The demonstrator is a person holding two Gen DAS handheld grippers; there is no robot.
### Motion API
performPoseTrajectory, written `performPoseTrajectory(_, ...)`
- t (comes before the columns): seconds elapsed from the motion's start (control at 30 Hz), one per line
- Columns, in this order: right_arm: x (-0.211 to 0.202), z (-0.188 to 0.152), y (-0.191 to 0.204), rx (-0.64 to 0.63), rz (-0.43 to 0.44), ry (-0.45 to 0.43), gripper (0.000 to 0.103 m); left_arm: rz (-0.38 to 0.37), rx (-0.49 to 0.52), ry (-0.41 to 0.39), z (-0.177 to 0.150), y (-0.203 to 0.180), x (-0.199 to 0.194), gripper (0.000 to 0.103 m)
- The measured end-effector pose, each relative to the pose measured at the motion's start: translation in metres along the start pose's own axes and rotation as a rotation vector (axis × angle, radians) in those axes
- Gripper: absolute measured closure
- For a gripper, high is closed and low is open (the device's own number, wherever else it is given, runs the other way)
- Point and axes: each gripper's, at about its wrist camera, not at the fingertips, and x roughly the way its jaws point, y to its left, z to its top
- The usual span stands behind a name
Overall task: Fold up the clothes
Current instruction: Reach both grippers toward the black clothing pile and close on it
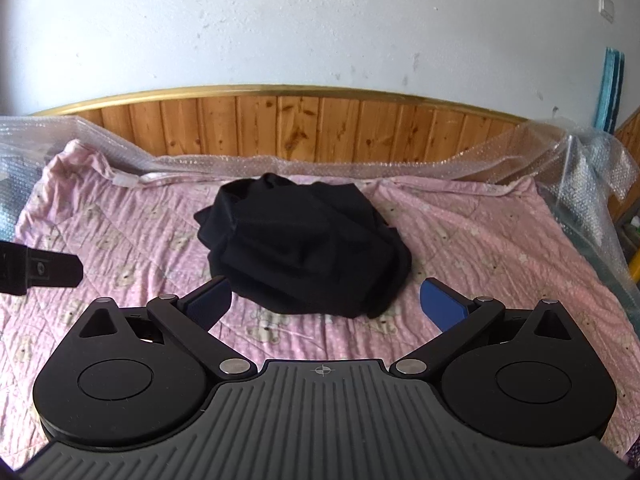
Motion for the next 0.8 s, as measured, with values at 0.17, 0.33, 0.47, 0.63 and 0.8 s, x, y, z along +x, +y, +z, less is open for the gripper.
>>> performPoseTrajectory(0.17,0.011,0.017,0.011,-0.028,0.0,0.075,0.001,-0.013,-0.003,0.01,0.001,0.005,0.009,0.0)
performPoseTrajectory(0.33,0.026,0.024,0.004,-0.006,0.028,0.073,0.001,-0.025,-0.005,0.02,0.001,0.01,0.018,0.0)
performPoseTrajectory(0.47,0.034,0.025,0.007,-0.011,0.031,0.066,0.001,-0.035,-0.007,0.028,0.002,0.014,0.026,0.0)
performPoseTrajectory(0.63,0.046,0.03,0.005,-0.017,0.044,0.079,0.001,-0.053,0.007,0.05,0.005,0.013,0.038,0.0)
performPoseTrajectory(0.8,0.065,0.032,-0.003,-0.015,0.049,0.105,0.001,-0.034,0.043,0.092,0.011,-0.002,0.057,0.0)
